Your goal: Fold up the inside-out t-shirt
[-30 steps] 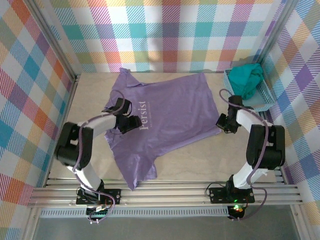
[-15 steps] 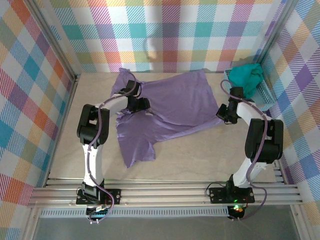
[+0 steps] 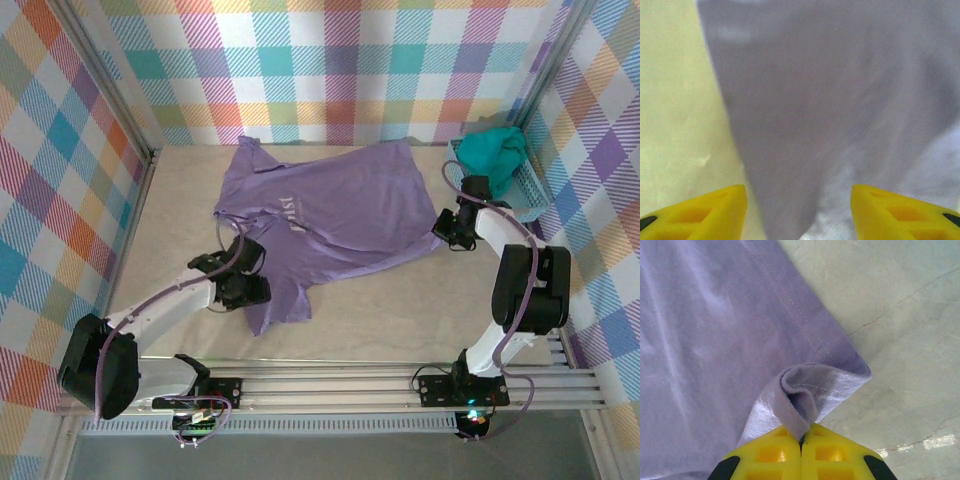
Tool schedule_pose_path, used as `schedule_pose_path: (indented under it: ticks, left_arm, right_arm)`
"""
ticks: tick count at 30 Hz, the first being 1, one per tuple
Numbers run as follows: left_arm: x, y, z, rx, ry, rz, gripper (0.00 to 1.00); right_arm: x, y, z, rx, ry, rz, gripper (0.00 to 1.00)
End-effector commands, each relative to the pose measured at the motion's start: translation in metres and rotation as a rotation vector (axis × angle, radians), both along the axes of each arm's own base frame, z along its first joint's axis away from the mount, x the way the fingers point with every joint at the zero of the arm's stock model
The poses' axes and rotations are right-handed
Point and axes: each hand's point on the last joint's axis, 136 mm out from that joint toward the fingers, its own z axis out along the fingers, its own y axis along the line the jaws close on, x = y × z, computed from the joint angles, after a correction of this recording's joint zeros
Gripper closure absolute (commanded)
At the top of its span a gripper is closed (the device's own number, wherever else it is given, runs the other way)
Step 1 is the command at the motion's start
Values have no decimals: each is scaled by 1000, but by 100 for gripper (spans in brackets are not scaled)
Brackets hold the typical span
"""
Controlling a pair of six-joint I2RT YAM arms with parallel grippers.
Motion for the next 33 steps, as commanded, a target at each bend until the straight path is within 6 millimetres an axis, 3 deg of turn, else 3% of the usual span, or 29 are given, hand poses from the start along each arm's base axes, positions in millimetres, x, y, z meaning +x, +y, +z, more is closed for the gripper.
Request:
schedule_pose_path:
  ticks: [1, 8, 14, 21, 25, 27, 29, 31, 33]
  left_arm:
    - [-32, 14, -10, 69, 87, 51, 43]
    - [-34, -8, -28, -18, 122, 22, 51]
    - [-44, -4, -46, 38, 166, 8, 64]
    - [-52, 9, -56, 90, 171, 30, 67]
    - [-54, 7, -63, 63, 167, 43, 85]
    - [-43, 8, -52, 72, 107, 41, 96]
    - [-20, 3, -23, 55, -7, 33, 100]
    - [10, -1, 23, 25, -171, 36, 100]
    - [39, -4, 90, -24, -384, 53, 100]
  right_arm:
    - [0, 4, 10, 30, -40, 16, 100]
    - [-2, 5, 14, 30, -51, 23, 100]
    - [-9, 4, 15, 25, -55, 18, 100]
    - [-14, 5, 13, 31, -56, 17, 100]
    - [-14, 4, 17, 25, -64, 17, 100]
    - [-14, 5, 23, 26, -78, 20, 100]
    - [-15, 7, 34, 32, -104, 29, 100]
    - [-13, 15, 57, 62, -170, 66, 100]
    - [-13, 26, 93, 103, -276, 117, 100]
